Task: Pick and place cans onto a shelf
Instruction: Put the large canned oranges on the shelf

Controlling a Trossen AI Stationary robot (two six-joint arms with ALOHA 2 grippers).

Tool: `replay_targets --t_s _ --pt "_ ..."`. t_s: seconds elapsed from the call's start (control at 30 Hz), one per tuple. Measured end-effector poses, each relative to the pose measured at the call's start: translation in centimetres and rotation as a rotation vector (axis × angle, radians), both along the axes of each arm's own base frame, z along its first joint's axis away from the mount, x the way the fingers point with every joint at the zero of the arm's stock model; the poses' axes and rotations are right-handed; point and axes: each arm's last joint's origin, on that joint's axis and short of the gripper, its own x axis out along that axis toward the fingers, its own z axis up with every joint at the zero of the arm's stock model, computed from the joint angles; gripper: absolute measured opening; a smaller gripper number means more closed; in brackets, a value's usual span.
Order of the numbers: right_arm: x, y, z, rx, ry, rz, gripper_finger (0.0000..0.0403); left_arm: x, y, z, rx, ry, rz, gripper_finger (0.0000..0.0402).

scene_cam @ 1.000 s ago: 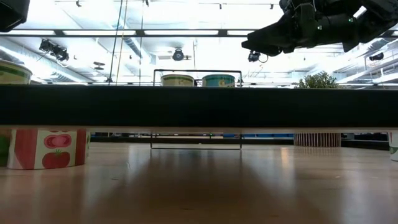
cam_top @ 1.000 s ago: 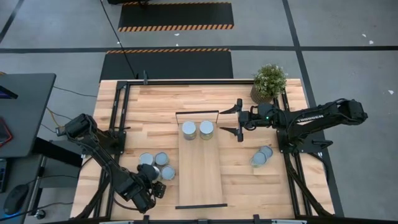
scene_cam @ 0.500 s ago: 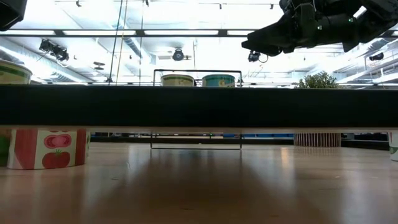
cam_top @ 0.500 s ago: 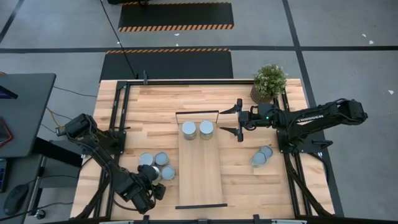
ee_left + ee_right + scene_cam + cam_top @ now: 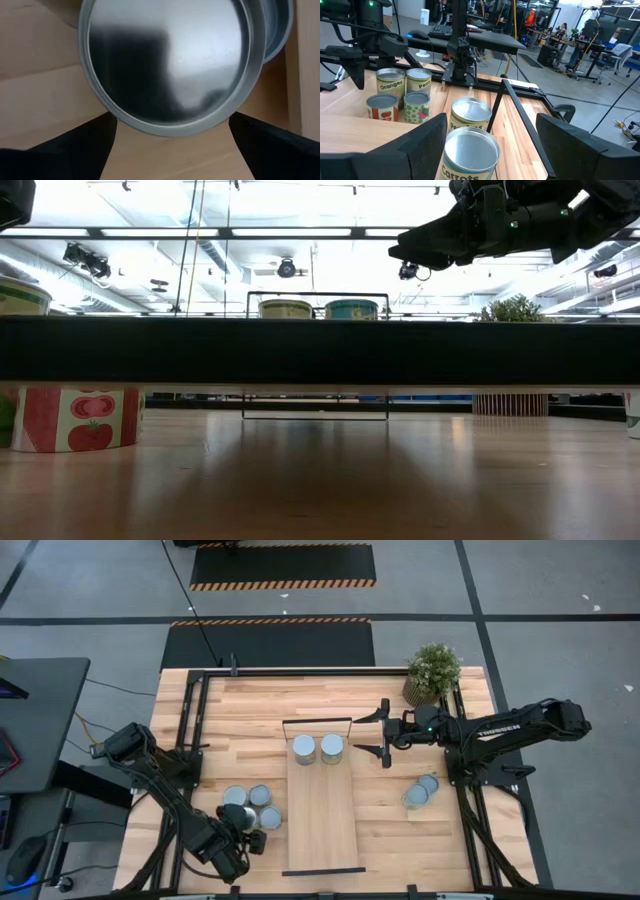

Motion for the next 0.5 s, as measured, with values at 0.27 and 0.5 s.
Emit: replay_targets --t_s 0.27,0.5 --pt "0.0 0.0 0.0 0.0 0.0 0.0 0.0313 0.6 0.9 0.0 0.078 0.0 -0.068 0.0391" --pt "0.0 0.0 0.0 0.0 0.0 0.0 0.0313 1.2 1.7 0.0 0.101 0.018 -0.08 0.0391"
